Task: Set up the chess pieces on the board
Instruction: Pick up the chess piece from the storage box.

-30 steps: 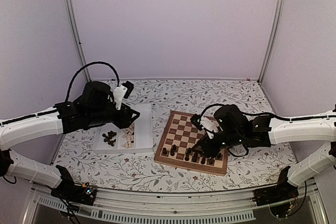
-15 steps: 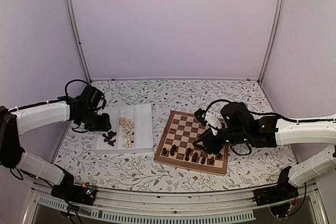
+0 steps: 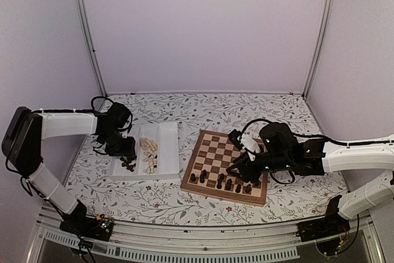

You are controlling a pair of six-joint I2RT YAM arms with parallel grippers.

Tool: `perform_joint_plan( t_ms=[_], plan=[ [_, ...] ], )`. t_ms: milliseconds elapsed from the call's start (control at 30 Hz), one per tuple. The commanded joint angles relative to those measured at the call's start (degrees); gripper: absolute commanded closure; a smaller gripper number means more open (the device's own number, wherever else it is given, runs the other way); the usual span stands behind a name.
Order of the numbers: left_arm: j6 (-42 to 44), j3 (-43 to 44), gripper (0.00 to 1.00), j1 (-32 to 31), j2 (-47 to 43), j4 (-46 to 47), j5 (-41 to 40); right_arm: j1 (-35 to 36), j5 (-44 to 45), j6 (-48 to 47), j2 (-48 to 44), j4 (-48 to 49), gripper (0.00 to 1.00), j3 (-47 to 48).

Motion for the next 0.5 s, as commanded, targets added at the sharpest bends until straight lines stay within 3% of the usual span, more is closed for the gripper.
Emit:
perform_joint_plan(
  t_ms=[0,267,467],
  plan=[
    [5.92,6.37,0.48,0.58,5.4,-0.97,-3.07,-0.24,-0.13,-0.7,-0.2,1.91,0.55,-0.49],
    [10.84,10.77,0.51,1.45,10.84,-3.43,-0.73,-0.21,0.6,-0.49,-0.41,1.79,0.55,-0.97],
    [9.88,10.18,0.53,2.32,12.83,-4.6,1.23,-0.24,0.69,-0.44,-0.49,1.56,0.55,-0.88]
  ],
)
